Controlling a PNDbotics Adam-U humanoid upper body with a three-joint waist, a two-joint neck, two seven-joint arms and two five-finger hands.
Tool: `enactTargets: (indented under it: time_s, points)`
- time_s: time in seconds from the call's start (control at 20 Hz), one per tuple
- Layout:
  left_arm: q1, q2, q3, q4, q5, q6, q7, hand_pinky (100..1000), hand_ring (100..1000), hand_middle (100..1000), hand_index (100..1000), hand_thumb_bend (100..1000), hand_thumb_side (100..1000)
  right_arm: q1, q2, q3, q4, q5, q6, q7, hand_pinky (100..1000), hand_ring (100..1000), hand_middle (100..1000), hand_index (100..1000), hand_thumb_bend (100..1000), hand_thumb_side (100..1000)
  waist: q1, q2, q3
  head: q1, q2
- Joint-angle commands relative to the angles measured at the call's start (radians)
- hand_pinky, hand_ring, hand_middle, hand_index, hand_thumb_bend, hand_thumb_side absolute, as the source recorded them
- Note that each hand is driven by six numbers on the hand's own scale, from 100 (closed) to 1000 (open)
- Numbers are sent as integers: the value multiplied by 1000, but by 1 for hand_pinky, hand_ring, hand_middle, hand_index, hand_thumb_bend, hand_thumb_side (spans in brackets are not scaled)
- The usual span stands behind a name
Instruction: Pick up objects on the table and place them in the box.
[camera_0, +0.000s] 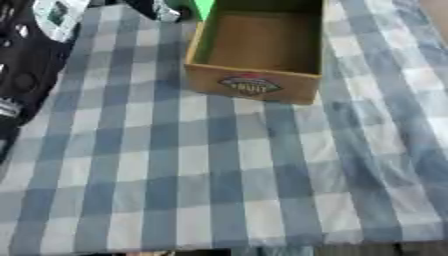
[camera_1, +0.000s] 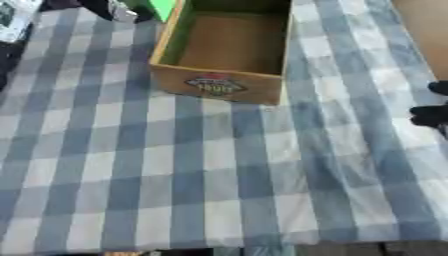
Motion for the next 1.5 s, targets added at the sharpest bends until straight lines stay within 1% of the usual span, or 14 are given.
enactTargets:
  time_s: [0.05,0.35,0.55,0.85,1.05,1.25,1.35,1.5]
  points:
    - [-38,-27,-7,-12,8,-3,-13,704,563,473,710,369,156,-1,-19,2,-7,-7,-1,5,685,686,814,848,100,673,-8,-25,-4,10,5]
    - [-70,-118,-24,31,-23,-18,-14,707,567,476,715,339,150,-4,-16,14,-6,-12,-1,17,684,685,814,848,100,674,-11,-24,-14,27,5]
    - [-80,-171,-32,62,-58,-28,-7,709,571,481,720,335,153,-6,-14,20,-5,-15,-2,24,684,685,814,848,100,674,-12,-22,-24,38,2]
    - [-70,-242,-42,112,-146,-43,18,711,580,493,726,346,169,-11,-10,27,-6,-18,-2,32,684,685,815,847,100,674,-14,-16,-41,52,-9]
    - [-59,-276,-45,144,-211,-50,50,713,584,501,732,354,177,-14,-8,30,-6,-20,-2,36,684,685,815,847,100,674,-15,-13,-46,56,-18]
    - [-47,-299,-48,176,-270,-54,79,724,614,537,759,390,195,-15,-5,31,-6,-21,-2,37,684,685,815,847,100,674,-15,-11,-49,59,-24]
    - [-43,-307,-49,190,-295,-55,95,741,650,576,784,422,206,-16,-4,31,-6,-21,-2,38,684,685,815,848,100,674,-16,-10,-49,59,-26]
    - [-38,-311,-49,201,-329,-55,114,773,710,635,824,520,226,-16,-3,30,-6,-20,-2,37,684,685,815,848,100,674,-16,-9,-50,60,-28]
